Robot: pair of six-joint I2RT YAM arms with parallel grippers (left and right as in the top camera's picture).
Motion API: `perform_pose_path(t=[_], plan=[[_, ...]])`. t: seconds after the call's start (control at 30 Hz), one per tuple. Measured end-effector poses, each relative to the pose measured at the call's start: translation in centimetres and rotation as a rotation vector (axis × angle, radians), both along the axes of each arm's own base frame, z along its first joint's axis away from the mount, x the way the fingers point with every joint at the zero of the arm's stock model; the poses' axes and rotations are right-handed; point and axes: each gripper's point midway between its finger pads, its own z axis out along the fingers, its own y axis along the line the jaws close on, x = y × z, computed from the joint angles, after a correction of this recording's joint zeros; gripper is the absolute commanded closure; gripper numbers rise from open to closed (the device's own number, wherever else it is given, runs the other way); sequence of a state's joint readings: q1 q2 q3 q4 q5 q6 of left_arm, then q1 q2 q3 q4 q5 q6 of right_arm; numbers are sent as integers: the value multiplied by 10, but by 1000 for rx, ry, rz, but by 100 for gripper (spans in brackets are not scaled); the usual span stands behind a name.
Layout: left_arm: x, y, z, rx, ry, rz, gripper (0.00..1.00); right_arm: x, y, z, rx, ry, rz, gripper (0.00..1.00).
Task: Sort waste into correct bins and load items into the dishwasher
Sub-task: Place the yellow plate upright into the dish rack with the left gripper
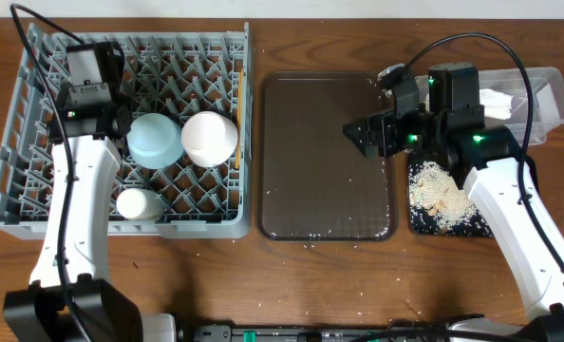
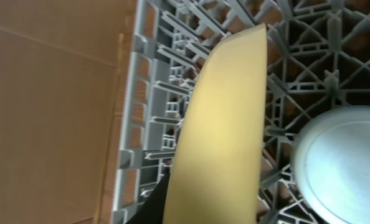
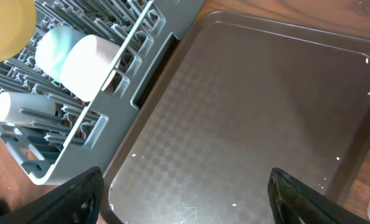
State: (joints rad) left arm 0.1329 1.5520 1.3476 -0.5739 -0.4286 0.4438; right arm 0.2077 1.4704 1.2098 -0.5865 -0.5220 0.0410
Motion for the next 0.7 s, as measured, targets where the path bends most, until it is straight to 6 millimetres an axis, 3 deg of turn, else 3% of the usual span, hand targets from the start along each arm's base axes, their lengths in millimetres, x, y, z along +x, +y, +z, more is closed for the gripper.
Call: perform_pose_path(t=[0.13,0.2,0.33,0.4,0.7], plan=[[11,-3,-23,-33,34,-14,92,0,0,0,0,0,0,18],[15,-1,-33,-35,49,-12,84,0,0,0,0,-1,0,18],[21,-3,-37,-37,41,-15,36,0,0,0,0,0,-1,18],[23,-3,-36,-40,29,-11,24,0,0,0,1,2,-2,18],[24,-14,-28,-68,-19,2,10,0,0,0,1,3,-3,18]])
